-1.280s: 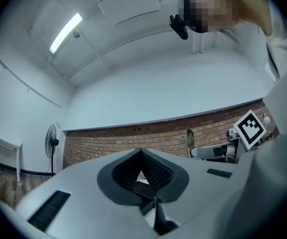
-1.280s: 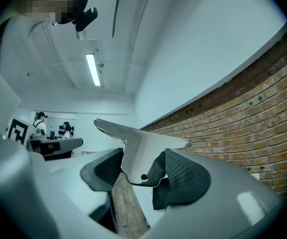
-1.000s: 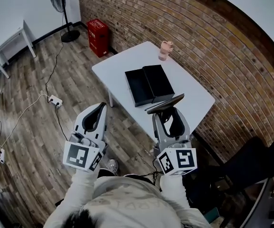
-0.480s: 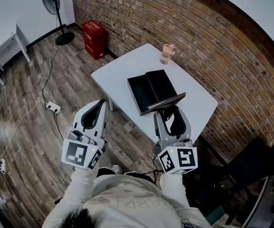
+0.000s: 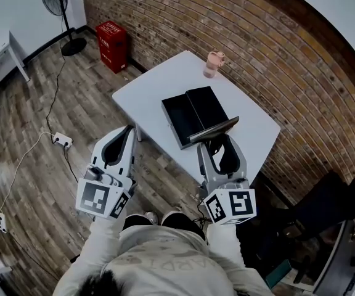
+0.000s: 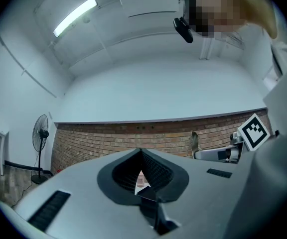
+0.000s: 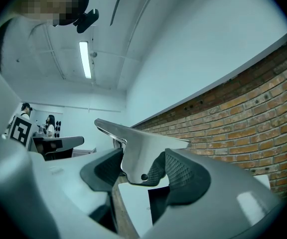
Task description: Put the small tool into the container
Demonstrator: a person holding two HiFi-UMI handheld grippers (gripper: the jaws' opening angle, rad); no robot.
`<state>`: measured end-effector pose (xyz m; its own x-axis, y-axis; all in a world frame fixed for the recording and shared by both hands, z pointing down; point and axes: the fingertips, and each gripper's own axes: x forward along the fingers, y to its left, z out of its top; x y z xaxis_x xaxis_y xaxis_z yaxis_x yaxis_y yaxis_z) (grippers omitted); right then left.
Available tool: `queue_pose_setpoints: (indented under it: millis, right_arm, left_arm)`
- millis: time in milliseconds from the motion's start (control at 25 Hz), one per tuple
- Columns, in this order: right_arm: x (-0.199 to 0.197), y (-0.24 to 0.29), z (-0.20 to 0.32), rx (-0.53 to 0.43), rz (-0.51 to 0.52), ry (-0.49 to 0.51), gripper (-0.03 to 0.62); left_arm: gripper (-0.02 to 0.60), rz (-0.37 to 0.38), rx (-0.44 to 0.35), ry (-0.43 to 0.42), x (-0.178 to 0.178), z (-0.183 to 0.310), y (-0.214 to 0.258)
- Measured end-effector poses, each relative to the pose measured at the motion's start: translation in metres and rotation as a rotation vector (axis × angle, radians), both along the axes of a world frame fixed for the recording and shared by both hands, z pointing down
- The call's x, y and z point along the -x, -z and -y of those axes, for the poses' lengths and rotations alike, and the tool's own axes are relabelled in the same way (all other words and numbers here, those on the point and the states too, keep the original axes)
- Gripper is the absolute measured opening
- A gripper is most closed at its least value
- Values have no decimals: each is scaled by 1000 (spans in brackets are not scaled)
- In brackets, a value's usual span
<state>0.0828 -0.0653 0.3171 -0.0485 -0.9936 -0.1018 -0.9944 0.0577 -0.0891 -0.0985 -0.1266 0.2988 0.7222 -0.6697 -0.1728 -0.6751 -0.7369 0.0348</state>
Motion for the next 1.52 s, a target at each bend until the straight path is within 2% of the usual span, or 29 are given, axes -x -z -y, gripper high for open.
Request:
queue_pose_setpoints:
  millis: [240,720,1160,1520]
  right_arm:
    - [-13,-8,25,29,-7,16,275]
    - [-47,-24,109,104,-59,95,275]
    - [-61,-75,182,265,-234,267,275]
    - [-57,-134,220,413,-436,433,275]
  left_arm:
    - [6,0,29,-7,-16,24,-10]
    - [6,-5,26,53,-48,93,-7]
    - [6,3,54,140,-61,144,-19]
    - [6,20,102,196,-58,168,-40]
